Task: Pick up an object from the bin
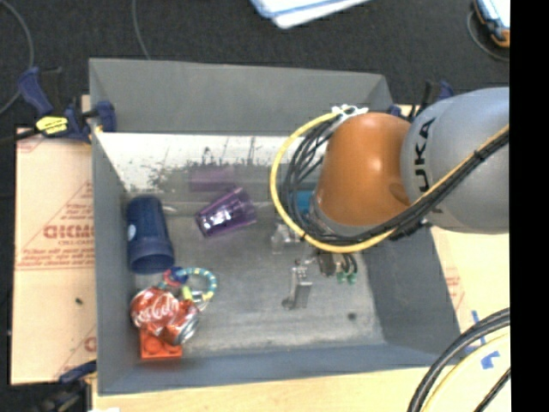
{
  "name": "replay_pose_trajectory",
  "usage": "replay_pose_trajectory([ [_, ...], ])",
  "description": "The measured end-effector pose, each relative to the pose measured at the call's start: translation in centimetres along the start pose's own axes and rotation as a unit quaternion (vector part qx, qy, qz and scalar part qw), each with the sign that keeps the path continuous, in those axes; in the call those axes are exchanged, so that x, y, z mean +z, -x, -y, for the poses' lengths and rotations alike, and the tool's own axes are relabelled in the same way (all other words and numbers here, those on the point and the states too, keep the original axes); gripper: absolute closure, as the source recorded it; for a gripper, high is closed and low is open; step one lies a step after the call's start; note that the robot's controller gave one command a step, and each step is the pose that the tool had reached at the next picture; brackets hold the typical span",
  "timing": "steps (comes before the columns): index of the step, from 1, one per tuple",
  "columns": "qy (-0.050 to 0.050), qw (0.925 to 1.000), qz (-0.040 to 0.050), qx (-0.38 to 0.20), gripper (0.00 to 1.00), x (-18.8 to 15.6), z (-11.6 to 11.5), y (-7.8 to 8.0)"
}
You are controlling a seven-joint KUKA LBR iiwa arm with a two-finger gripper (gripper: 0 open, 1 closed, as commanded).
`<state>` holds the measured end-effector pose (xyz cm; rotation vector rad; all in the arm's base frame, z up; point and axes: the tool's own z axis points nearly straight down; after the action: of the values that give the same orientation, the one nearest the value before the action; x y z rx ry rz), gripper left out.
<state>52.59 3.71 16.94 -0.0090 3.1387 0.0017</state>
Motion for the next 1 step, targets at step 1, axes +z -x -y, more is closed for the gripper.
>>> replay_pose_trajectory([
  [1, 0.000, 0.9998, -0.0036, -0.020, 0.00, 5.90, -5.64, -3.52],
])
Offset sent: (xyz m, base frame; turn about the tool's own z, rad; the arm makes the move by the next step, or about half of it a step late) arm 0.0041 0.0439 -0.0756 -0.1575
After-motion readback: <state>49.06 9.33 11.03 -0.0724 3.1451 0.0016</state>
